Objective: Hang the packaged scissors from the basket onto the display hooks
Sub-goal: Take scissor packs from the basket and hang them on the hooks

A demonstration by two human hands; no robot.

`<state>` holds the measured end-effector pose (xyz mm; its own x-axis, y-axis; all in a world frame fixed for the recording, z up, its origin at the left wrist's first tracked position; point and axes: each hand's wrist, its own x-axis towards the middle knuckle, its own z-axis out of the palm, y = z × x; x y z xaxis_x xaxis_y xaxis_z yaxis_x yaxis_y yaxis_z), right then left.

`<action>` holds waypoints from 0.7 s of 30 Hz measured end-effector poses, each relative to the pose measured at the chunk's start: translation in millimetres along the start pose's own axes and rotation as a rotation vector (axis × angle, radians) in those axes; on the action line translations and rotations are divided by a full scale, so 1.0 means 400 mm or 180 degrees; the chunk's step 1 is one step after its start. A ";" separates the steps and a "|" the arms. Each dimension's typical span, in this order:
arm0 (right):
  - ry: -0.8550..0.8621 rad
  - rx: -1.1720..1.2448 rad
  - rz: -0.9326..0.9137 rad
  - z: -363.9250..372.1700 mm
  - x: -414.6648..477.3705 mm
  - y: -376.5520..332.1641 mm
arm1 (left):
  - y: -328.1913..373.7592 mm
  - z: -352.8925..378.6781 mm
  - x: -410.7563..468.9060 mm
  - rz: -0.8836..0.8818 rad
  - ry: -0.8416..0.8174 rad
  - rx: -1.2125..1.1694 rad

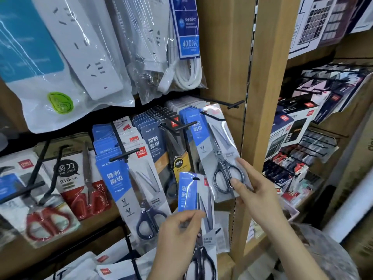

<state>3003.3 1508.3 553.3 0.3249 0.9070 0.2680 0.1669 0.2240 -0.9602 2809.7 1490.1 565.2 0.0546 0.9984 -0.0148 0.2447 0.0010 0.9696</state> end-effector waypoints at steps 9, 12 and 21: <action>-0.0480 -0.1412 0.0119 0.077 0.086 0.053 | 0.007 -0.082 -0.054 -0.0164 0.0173 -0.0101; -0.0514 -0.1156 0.0467 0.064 0.030 0.046 | 0.022 -0.089 -0.051 0.0001 0.0161 -0.0203; -0.1628 0.0938 0.1594 0.025 -0.247 0.031 | 0.042 -0.029 -0.017 0.0312 0.0206 -0.0754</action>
<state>2964.0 1425.0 514.0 -0.1861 0.9610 -0.2044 -0.1646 -0.2356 -0.9578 2802.1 1484.1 584.3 0.0030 0.9959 0.0903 0.0074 -0.0903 0.9959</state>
